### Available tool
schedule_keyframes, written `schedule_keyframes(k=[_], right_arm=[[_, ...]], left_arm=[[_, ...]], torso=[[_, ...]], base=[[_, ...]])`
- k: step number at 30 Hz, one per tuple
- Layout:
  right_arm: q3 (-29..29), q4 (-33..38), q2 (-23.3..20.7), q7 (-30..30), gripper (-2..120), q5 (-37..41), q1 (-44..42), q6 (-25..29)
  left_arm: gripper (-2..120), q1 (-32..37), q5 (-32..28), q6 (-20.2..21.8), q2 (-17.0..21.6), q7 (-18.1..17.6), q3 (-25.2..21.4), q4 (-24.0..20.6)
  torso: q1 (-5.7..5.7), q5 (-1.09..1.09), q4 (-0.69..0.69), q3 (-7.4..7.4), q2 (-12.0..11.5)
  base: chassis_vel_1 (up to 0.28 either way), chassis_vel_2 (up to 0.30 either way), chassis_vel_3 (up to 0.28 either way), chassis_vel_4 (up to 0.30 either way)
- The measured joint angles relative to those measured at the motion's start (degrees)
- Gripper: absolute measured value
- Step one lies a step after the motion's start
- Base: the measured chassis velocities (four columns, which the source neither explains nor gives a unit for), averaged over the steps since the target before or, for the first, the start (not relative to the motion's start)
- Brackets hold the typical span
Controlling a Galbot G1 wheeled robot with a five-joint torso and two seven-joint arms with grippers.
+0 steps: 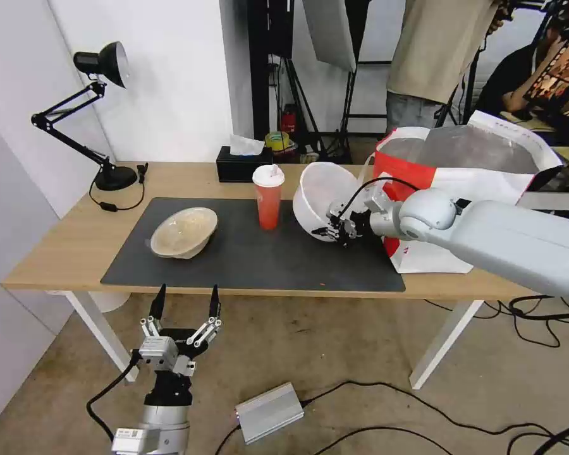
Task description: Pick up the trash from the table and place it into the takeout bag.
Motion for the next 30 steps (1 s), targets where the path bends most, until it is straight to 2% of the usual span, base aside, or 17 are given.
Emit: schedule_keyframes(k=[19,30], right_arm=[[-3.1,11.1,-3.7,-0.6,0,-0.2,6.2,-1.4],[-4.6,18.4,-7.3,-0.3,0,1.5,10.4,-2.1]], left_arm=[[100,0.1,-0.2,-0.2,0.0,0.3,0.0,-0.4],[100,0.1,-0.2,-0.3,0.0,0.3,0.1,0.3]], torso=[[0.0,0.0,0.0,0.0,0.0],[0.0,0.0,0.0,0.0,0.0]], base=[[0.0,0.0,0.0,0.0],[0.0,0.0,0.0,0.0]])
